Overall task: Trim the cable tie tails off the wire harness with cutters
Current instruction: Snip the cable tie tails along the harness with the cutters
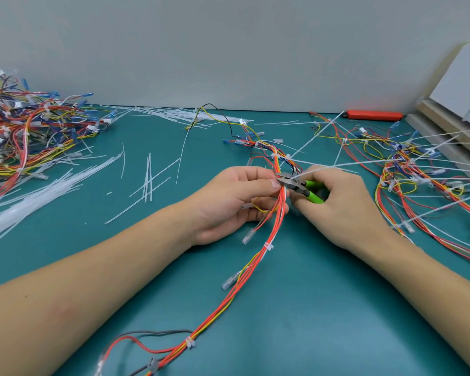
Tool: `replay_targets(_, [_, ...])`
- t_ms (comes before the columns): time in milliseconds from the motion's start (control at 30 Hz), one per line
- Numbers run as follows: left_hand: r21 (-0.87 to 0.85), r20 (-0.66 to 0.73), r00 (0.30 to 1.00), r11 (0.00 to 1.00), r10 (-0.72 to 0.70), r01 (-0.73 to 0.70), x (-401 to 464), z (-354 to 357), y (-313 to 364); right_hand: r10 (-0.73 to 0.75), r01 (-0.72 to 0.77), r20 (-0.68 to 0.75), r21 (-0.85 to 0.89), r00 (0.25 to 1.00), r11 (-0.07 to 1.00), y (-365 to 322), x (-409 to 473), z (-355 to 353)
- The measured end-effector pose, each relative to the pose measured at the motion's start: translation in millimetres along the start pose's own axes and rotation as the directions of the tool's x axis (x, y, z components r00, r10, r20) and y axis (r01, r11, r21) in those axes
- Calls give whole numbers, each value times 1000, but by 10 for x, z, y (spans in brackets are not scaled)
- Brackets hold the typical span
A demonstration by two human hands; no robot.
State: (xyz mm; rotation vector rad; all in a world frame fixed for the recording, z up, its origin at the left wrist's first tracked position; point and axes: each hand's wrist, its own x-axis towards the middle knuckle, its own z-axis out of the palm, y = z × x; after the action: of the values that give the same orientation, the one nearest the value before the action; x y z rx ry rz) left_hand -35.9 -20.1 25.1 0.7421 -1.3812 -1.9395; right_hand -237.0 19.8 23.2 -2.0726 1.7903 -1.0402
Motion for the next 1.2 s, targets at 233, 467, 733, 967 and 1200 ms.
replay_targets(233, [-2,-1,1000,1000,-7,7,4,-12,-3,-22,22,-7,-34,1000,999,8,7,8])
replay_targets(467, [-18,-1,1000,1000,-3,3,8,-20,-9,25,-25,20,-21,999,999,14,22,-5])
replay_targets(733, [-17,2,1000,1000,-1,1,8,-7,-3,55,-53,26,-44,998,998,22,4,31])
replay_targets(967, [-27,-7,1000,1000,-8,8,4,-5,0,-36,35,-40,-13,999,999,-30,13,3])
replay_targets(1200, [-21,-4,1000,1000,-6,6,3,-9,-2,-20,20,-8,-15,1000,1000,13,26,11])
